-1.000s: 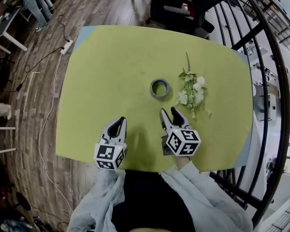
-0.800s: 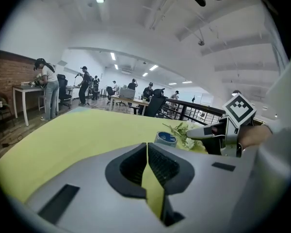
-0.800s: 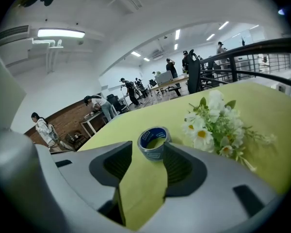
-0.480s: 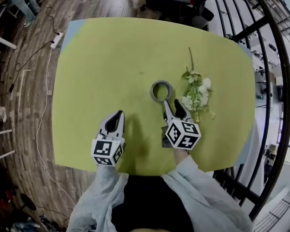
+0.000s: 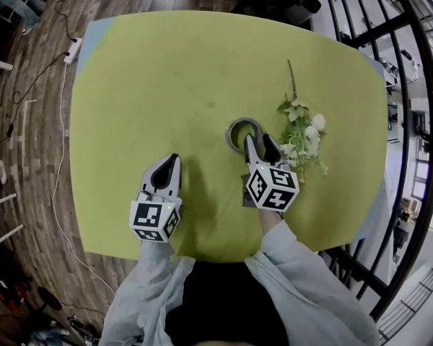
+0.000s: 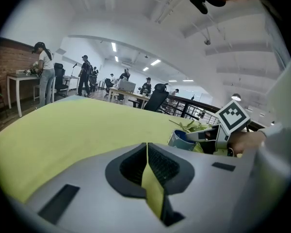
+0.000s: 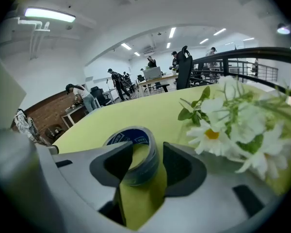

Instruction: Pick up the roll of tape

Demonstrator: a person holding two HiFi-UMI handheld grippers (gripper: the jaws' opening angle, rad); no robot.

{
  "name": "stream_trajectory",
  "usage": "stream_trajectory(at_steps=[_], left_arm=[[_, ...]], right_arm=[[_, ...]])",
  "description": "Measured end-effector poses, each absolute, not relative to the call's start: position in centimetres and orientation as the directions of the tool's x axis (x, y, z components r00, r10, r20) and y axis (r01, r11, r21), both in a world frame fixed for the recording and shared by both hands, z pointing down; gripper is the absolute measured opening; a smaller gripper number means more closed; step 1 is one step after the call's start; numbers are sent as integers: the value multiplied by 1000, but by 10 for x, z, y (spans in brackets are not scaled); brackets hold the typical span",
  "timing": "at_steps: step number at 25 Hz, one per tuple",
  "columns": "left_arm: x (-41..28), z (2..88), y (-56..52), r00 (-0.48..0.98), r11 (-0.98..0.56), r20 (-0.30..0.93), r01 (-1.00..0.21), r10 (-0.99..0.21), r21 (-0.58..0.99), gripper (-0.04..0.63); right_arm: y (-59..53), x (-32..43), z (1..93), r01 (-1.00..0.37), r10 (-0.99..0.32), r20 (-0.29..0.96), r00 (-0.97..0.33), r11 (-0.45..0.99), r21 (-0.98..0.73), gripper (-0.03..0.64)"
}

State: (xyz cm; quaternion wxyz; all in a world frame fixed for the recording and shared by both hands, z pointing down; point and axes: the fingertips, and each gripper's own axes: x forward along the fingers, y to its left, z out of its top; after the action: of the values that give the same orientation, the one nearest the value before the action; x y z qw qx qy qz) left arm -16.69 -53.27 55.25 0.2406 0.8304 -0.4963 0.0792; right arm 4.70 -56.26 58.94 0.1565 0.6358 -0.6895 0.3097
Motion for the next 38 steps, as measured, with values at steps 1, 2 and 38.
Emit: stream_trajectory(at_steps=[1,2,38], left_arm=[[-168,553,-533,494,-389,370,-862,-787,326,23],[-169,554,-533,494,-386,369,-861,-787,330,23],[-189,527,-503,422,-342,348,-900,-837,269,23]], right_arm=[[-565,46,592,-975,-779,611,-144,6,-222,189],[-567,45,595,-976,-777,612,-147,14,-217,186],[-552,17,564,-968,-788,567,-242,151,-203,89]])
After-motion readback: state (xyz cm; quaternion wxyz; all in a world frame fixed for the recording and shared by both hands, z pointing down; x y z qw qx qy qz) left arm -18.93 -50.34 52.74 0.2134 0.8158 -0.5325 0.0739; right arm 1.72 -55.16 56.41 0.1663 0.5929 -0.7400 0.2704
